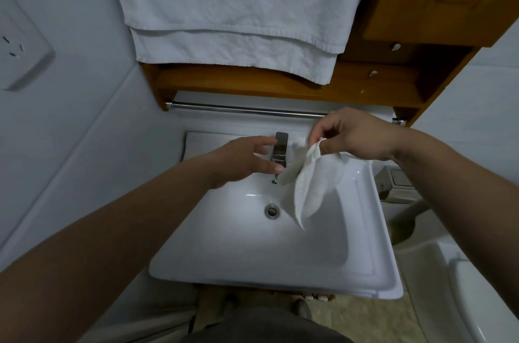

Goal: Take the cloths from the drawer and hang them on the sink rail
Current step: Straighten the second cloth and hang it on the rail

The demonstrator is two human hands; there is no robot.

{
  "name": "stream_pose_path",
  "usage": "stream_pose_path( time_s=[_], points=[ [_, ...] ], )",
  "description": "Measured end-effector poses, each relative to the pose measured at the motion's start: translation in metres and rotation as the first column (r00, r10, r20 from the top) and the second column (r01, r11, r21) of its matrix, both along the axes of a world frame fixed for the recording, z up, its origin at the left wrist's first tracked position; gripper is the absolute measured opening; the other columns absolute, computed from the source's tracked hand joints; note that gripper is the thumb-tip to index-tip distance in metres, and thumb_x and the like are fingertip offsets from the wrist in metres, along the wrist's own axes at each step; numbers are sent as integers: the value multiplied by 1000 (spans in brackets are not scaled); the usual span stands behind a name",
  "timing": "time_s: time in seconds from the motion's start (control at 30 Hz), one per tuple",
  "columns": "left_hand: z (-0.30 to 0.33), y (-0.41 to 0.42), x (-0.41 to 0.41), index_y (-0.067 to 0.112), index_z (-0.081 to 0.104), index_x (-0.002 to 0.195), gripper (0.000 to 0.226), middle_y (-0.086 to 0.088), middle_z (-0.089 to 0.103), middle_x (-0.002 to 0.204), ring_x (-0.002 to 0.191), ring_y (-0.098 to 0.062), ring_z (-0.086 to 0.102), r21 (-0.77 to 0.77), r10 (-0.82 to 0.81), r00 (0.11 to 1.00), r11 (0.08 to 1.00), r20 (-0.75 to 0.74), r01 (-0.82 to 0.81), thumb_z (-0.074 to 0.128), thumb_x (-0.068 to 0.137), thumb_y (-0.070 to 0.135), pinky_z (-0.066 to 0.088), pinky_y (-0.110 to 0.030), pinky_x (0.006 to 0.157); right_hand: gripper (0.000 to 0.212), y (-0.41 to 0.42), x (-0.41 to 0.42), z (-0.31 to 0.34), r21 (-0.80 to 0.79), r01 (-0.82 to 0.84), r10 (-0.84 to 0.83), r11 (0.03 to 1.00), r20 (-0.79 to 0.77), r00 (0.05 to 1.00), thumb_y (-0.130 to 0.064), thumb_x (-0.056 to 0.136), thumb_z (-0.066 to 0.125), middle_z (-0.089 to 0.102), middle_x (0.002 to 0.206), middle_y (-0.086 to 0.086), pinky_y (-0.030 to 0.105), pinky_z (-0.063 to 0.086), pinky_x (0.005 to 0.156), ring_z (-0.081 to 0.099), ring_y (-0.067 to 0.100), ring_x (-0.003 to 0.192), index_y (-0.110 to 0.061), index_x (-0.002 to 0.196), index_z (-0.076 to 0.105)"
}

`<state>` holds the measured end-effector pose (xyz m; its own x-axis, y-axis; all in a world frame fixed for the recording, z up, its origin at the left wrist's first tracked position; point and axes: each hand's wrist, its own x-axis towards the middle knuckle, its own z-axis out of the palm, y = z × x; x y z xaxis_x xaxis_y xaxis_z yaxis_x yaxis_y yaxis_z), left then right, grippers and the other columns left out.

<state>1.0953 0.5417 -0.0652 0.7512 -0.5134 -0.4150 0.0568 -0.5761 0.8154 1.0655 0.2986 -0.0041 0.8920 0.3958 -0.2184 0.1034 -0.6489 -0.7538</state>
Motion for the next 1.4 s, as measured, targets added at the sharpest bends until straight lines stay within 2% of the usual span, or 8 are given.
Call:
stream_pose_path(
  time_s=[0.23,0.47,0.67,0.87,1.0,1.17,1.3,1.4],
  points=[
    [-7,-5,-4,26,50,138,72,1,54,137,124,-20,50,-157,87,962,979,-258,-131,82,74,32,40,-44,105,13,-6,-6,4,241,-98,111,966,-42,993,-33,72,73,72,94,7,41,54,84,67,28,89,-31,85,77],
    [-9,-2,-15,8,71,93,10,3,73,92,97,-15,65,-305,66,937,935,-344,-178,71,84,7,54,-33,89,13,-15,-5,1,330,-118,148,937,-68,987,-32,72,71,71,90,2,32,54,83,66,22,88,-31,84,76],
    [-4,9,-17,12,74,94,9,7,69,86,81,-12,59,-180,188,958,957,-217,-228,71,86,15,49,-22,63,9,-21,-4,-8,100,-38,48,994,-104,993,-9,83,73,73,90,5,39,52,89,68,23,89,-16,89,76],
    [5,-5,-27,26,70,83,9,9,65,87,83,-9,58,38,92,975,994,201,-101,66,90,26,42,-21,64,15,-2,-5,-26,-318,-40,-2,947,-133,991,-14,83,73,74,100,-4,31,53,84,66,11,92,-28,82,75],
    [6,-16,-28,26,68,81,13,7,64,85,81,-12,58,21,153,954,986,259,-164,62,93,27,42,-24,62,13,19,-10,-26,-152,-20,7,988,-87,996,-12,81,74,66,124,-10,28,43,103,58,6,116,-25,83,76],
    [14,-25,-30,17,72,87,18,-3,66,84,78,-18,57,-27,113,962,994,250,-110,56,94,21,41,-27,62,10,36,-11,-25,98,32,-25,995,-75,997,-9,81,76,73,109,-8,27,47,96,65,8,105,-20,82,77],
    [17,-21,-25,12,72,90,19,-9,66,85,77,-19,57,-153,229,973,962,11,-224,54,95,18,46,-27,60,7,42,-12,-26,201,145,-129,969,-95,987,-3,84,73,73,86,2,16,47,68,66,5,76,-9,86,76],
    [15,-17,-24,2,69,101,23,-5,58,72,64,-13,49,-215,234,958,939,-168,-267,50,97,14,42,-23,53,4,46,-11,-28,151,172,-158,973,-97,983,-8,82,77,71,79,1,17,46,64,62,6,71,-10,85,76]
  ],
)
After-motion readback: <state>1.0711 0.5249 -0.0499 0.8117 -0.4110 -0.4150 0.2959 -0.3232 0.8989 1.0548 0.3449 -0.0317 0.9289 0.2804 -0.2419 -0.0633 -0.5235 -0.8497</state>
